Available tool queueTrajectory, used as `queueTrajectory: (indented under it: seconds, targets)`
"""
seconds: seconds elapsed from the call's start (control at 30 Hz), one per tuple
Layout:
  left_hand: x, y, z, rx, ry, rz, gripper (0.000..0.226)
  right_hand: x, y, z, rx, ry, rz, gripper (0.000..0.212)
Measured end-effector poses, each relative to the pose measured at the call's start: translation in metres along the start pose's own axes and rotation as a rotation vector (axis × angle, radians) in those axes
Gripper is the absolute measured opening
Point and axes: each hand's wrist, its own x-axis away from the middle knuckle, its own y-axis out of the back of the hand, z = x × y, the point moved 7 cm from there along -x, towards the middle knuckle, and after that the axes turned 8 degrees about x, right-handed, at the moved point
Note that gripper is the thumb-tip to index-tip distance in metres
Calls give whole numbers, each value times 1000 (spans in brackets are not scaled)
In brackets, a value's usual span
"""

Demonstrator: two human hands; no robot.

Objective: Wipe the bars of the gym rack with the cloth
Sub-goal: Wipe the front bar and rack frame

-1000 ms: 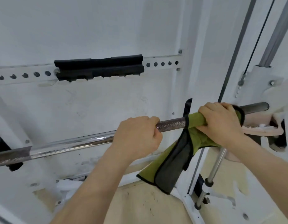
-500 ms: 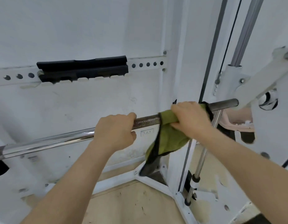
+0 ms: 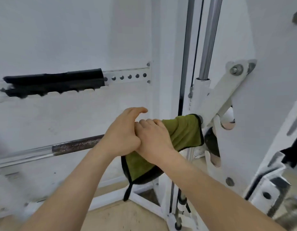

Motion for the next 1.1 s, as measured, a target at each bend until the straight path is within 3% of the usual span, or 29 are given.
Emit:
queueTrajectory:
  seconds: [0.07,0.17,0.23,0.33,0.4,0.47,0.6,0.67,0.8,0.9,1.0,1.1]
  targets:
    - [-9,-21,-14,-64,0,36,74,19,-4,-57,100,-29,-9,48]
    - [-31,-69,-36,-439,-78,145,58,43,-9,-138,179,-232,8,70]
    - [-48,-94,-45,-655,-91,135,53,45,-11,-146,169,-273,-6,75]
    - [-68,-115,-59,-770,-118,103,48,58,-15,-137,3,-295,-40,82]
    - [-82,-120,-66,-703,-99,185,36,81,-11,-136,-237,-309,-76,81]
    - [-97,-125,-69,-638,-59,275,42,105,-8,-143,-526,-424,-73,73]
    - [-126,-146,-73,-493,-32,354,45,141,-40,-160,-1221,-935,28,54]
    - [-137,-156,-64,-344,132,524,39,143,-49,-160,-1343,-1025,68,49]
    - [-133,-168,-54,26,519,877,44,140,-41,-152,-1327,-1027,64,52]
    - [-144,-168,-56,-81,396,738,42,138,-33,-150,-1236,-1021,69,65]
    - [-139,-160,-68,-359,119,403,25,137,-18,-150,-1160,-1008,34,59]
    - [-113,-155,-85,-735,-199,-34,13,131,-6,-152,-1107,-1003,-2,72]
